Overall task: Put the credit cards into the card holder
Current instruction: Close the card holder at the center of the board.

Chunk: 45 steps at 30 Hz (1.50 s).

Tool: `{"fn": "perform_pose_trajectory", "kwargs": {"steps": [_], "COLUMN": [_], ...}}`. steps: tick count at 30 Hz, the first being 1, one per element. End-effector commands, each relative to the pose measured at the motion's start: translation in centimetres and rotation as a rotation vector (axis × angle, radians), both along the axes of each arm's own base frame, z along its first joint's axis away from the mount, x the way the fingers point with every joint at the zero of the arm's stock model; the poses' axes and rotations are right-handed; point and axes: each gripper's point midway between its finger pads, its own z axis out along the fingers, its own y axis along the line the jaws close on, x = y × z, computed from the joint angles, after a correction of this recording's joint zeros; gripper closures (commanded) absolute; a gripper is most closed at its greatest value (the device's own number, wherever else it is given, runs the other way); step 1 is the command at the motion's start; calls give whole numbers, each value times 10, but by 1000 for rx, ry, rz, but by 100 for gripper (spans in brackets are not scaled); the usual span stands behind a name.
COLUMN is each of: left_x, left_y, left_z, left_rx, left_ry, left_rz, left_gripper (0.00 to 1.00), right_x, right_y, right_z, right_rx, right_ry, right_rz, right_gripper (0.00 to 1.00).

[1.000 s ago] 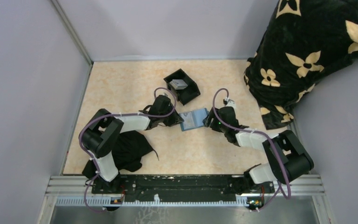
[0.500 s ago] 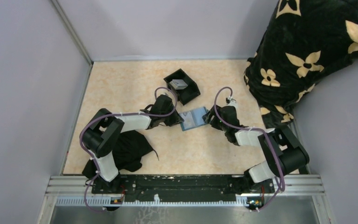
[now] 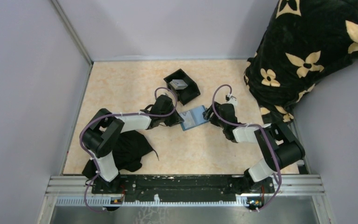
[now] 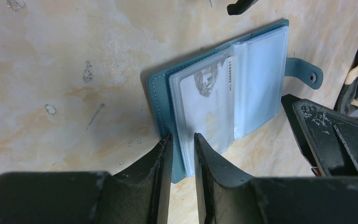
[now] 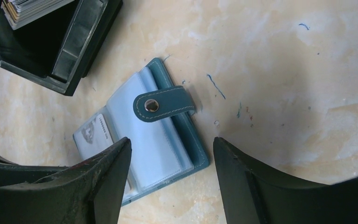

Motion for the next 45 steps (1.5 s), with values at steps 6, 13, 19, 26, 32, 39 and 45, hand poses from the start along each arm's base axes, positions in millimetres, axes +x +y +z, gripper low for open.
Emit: {"fn": "perform_pose_trajectory", "kwargs": {"steps": [6, 13, 19, 26, 32, 39, 45], "left_x": [-43, -44, -43, -39, -31, -41, -39], "left_y": [37, 37, 36, 36, 56, 67, 58], "left_z": [-63, -63, -63, -52, -27, -33, -38], "left_rx": [194, 191, 189, 182, 215, 226, 184], "left_ry": [185, 189, 189, 170, 98, 122, 126], "left_rz": [-1, -2, -3, 10, 79, 97, 93], "left_gripper": [69, 69, 69, 65, 54, 45, 42], "right_x": [-15, -6, -5, -6, -7, -4, -4], "right_y": [-30, -28, -33, -35, -28, -20, -13], "right_z": [-55, -65, -53, -51, -42, -6, 19], "right_rx": [-228, -274, -326, -359, -315, -245, -208], "right_ry": [206, 234, 203, 209, 191, 88, 48], "right_rz": [-22, -1, -6, -9, 6, 23, 46], "right_gripper": [34, 38, 65, 93, 100, 100, 100]}}
